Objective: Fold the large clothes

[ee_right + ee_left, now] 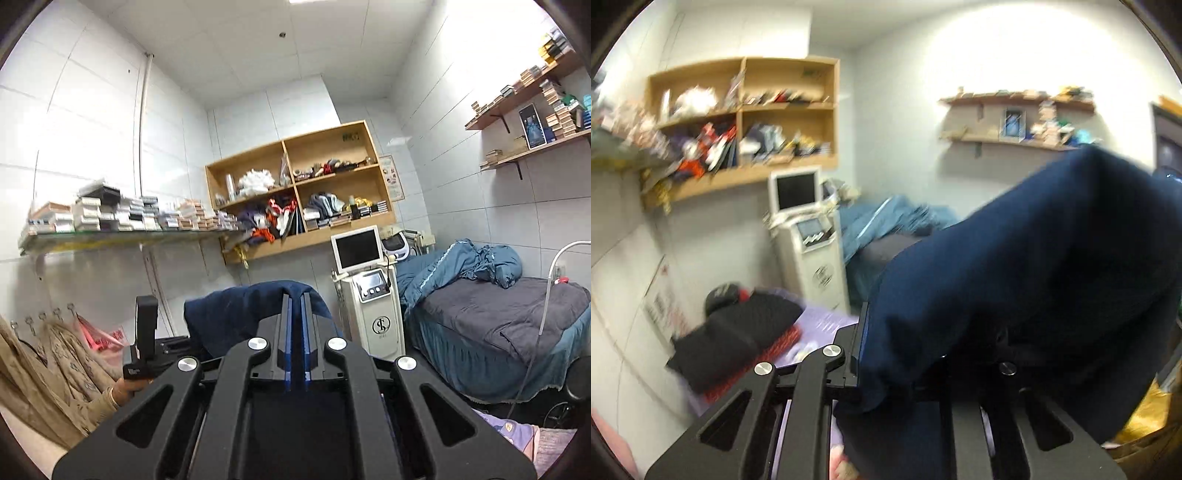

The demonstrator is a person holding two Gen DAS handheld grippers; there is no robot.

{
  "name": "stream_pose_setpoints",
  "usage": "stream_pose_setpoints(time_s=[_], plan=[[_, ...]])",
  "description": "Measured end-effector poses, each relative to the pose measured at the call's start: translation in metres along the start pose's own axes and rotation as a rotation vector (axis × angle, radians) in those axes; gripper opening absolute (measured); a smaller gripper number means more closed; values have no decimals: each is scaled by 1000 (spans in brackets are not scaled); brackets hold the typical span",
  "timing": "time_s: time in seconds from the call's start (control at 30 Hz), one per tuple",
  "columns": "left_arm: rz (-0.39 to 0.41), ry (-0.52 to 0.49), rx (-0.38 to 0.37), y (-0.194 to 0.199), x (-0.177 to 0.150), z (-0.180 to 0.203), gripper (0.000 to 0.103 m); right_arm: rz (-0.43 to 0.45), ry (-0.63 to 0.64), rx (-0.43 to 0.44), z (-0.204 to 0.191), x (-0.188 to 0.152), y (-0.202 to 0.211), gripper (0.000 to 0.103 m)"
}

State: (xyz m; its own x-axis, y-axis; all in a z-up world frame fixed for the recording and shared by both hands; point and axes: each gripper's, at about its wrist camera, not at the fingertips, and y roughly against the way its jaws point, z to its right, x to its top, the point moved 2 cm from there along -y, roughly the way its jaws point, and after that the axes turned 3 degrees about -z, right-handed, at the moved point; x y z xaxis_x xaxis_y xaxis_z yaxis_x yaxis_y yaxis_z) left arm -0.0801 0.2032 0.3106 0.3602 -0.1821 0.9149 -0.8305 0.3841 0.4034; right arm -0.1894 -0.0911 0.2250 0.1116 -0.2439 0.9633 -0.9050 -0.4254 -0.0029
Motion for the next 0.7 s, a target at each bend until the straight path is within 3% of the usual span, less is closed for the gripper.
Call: stream_pose_setpoints(time_s=[0.13, 0.2, 0.23, 0.33, 0.37, 0.4, 0.43, 0.47, 0.5, 0.57, 0.7], plan=[[70, -44, -49, -18, 48, 33, 13, 59, -21, -24, 6, 7, 29, 5], [61, -51, -76, -39, 58, 44, 13, 68, -34, -76, 20, 8, 28, 5], [39, -58, -99, -65, 60, 50, 13, 62, -40, -130, 29, 6, 28, 5], [-127, -96, -174, -170, 53, 72, 14, -12, -183, -278, 90, -8, 2, 8], [-205, -121, -192, -213, 43, 84, 20, -43, -230, -384, 117, -21, -10, 20], [-275, -124, -199, -253, 29, 92, 41, -62, -260, -469, 136, -33, -19, 37], [-313, -124, -193, -283, 19, 87, 53, -101, -292, -573, 160, -53, -31, 89], [-363, -118, -187, -315, -1, 86, 74, -136, -327, -652, 177, -71, -40, 96], [-393, -109, -188, -340, -22, 82, 78, -169, -363, -716, 189, -89, -47, 96], [-463, -101, -169, -369, -61, 69, 80, -245, -460, -788, 211, -132, -59, 96], [-573, -105, -162, -390, -128, 22, 84, -390, -675, -838, 225, -216, -81, 96]])
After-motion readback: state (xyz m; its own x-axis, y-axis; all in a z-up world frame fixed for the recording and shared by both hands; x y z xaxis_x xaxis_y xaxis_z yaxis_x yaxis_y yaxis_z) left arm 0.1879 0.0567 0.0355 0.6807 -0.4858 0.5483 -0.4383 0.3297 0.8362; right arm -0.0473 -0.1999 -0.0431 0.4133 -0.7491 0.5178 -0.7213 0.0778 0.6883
